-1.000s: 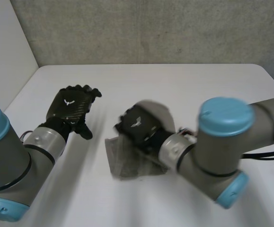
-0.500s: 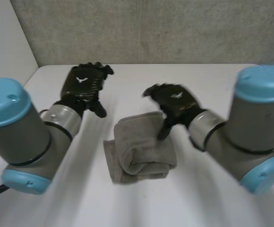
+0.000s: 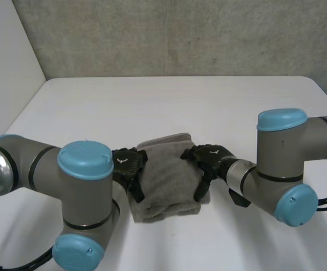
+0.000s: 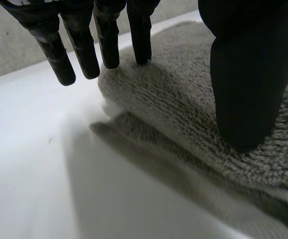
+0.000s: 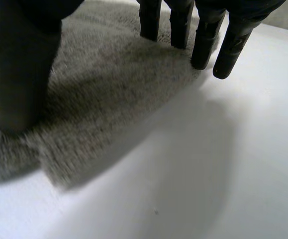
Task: Fold the towel.
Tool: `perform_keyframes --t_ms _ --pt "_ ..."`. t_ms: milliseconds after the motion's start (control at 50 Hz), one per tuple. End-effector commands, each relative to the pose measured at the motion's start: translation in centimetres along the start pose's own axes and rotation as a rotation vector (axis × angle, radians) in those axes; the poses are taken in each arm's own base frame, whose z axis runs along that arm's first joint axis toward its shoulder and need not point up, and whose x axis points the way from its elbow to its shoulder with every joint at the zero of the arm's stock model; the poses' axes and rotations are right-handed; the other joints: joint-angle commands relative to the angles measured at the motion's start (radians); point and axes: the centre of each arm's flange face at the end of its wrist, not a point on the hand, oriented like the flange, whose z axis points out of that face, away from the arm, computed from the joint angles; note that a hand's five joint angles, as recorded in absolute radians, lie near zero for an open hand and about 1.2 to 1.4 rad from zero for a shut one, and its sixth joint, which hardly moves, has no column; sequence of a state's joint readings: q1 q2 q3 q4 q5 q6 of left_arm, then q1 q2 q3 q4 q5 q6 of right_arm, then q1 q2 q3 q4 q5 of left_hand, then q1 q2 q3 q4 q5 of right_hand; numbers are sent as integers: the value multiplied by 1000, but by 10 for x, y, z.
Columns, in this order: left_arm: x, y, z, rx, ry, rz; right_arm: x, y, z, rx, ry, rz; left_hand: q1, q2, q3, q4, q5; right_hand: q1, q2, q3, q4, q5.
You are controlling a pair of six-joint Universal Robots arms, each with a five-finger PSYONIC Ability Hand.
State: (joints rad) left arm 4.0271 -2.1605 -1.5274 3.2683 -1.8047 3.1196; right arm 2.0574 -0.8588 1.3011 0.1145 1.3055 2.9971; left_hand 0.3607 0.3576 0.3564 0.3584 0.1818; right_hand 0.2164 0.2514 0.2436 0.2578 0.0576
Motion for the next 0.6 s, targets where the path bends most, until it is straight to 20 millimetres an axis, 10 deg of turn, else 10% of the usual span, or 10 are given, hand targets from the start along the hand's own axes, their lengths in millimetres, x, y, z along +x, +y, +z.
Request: perform_keyframes --t_ms 20,140,340,600 --pt "1 4 0 -10 7 8 -1 2 4 -4 7 -88 38 41 42 40 42 -42 -77 -69 -83 -58" --pt "5 -15 -9 48 22 -2 -2 -30 -16 89 17 -91 35 38 39 37 39 -42 -77 -69 -83 -58" --pt "-12 -127 -58 351 9 -75 12 -134 -98 439 126 -60 -27 -24 -23 -25 -22 -42 -77 -69 -83 -58" --pt "-72 -199 -113 453 -142 -83 60 -160 -156 483 445 -3 -153 -150 -149 -151 -149 -42 -77 -69 -83 -58"
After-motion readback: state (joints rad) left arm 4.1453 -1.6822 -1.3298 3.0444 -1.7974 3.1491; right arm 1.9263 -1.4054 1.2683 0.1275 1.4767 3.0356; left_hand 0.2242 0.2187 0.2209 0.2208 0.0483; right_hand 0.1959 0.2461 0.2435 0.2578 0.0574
